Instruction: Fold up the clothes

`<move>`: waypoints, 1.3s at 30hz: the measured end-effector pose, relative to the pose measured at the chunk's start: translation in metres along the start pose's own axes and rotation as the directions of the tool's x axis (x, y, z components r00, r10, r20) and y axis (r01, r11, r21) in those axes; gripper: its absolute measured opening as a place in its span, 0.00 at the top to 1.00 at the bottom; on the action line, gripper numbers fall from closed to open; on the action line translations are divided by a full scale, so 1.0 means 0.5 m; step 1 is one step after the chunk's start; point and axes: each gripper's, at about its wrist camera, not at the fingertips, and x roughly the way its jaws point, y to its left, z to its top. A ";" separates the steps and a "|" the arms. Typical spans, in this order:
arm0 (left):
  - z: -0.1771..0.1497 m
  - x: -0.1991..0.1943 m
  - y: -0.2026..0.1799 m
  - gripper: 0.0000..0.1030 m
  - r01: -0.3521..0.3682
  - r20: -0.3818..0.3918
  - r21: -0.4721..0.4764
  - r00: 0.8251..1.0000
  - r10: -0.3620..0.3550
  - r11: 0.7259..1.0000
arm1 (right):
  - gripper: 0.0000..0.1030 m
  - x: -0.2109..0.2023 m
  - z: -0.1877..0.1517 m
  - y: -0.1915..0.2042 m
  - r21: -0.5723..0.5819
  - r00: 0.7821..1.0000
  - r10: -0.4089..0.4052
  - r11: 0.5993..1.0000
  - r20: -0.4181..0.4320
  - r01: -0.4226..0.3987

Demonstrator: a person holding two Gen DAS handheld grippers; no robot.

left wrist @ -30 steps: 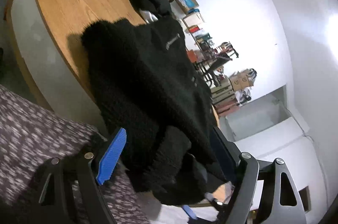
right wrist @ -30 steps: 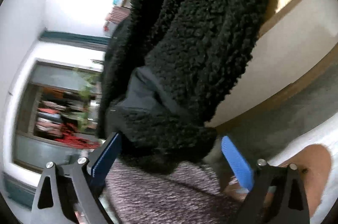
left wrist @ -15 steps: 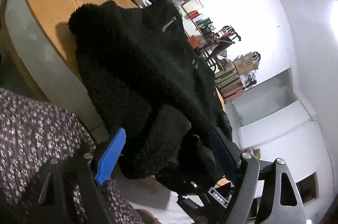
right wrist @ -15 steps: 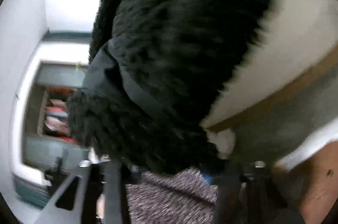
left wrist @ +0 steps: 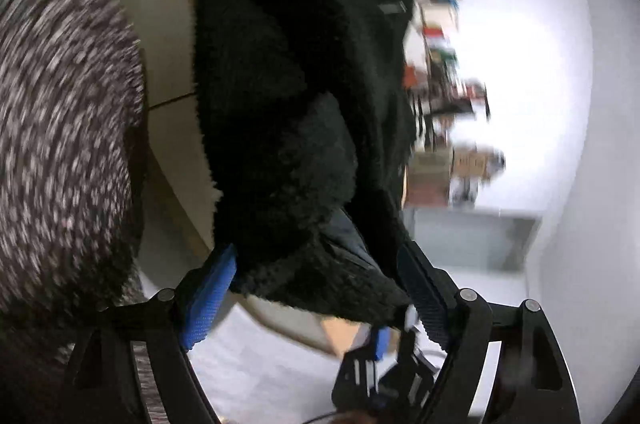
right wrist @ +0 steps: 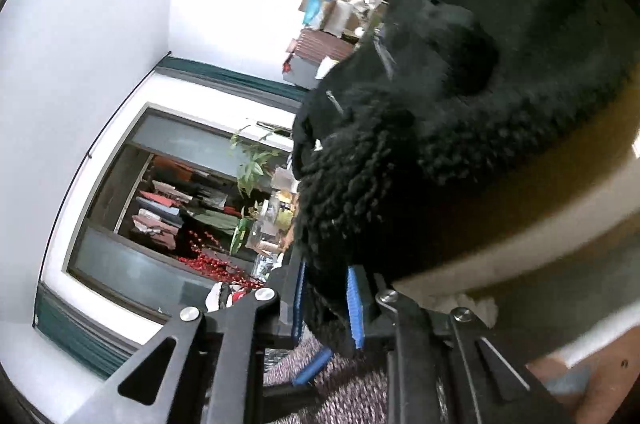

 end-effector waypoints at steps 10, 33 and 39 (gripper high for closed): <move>-0.009 0.032 0.019 0.11 0.033 0.114 -0.084 0.993 -0.023 0.996 | 0.81 0.038 0.043 0.052 -0.009 0.997 0.053 0.999 0.048 -0.053; 0.061 0.048 -0.055 0.77 0.044 -0.074 0.117 0.997 -0.036 0.992 | 0.03 -0.034 0.036 -0.009 0.270 0.997 -0.062 0.962 0.042 0.048; 0.051 0.052 -0.056 0.77 0.052 -0.067 0.130 0.997 -0.044 0.990 | 0.00 0.053 0.082 -0.016 0.229 0.980 -0.198 0.954 -0.005 0.194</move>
